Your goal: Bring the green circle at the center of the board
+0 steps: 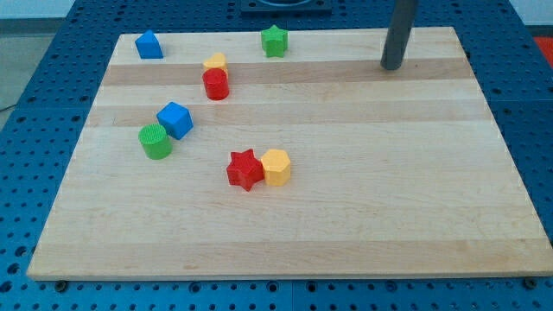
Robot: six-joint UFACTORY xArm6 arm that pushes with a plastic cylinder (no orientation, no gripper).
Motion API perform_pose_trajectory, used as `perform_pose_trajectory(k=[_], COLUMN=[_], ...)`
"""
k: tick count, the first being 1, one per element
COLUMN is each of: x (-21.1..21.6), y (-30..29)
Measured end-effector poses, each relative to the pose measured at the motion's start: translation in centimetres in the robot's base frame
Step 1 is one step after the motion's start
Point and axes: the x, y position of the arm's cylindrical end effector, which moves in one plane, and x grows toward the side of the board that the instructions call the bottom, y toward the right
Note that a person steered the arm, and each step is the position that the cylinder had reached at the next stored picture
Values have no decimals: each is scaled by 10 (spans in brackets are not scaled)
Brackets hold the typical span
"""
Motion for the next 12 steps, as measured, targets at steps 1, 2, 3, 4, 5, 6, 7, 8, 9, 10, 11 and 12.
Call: perform_pose_trajectory(k=[1, 2, 3, 4, 5, 6, 7, 8, 9, 10, 11, 12], x=[28, 70, 122, 137, 137, 137, 137, 137, 138, 138, 156, 164], y=[-18, -26, -70, -108, -120, -169, -218, -241, -250, -250, -257, -290])
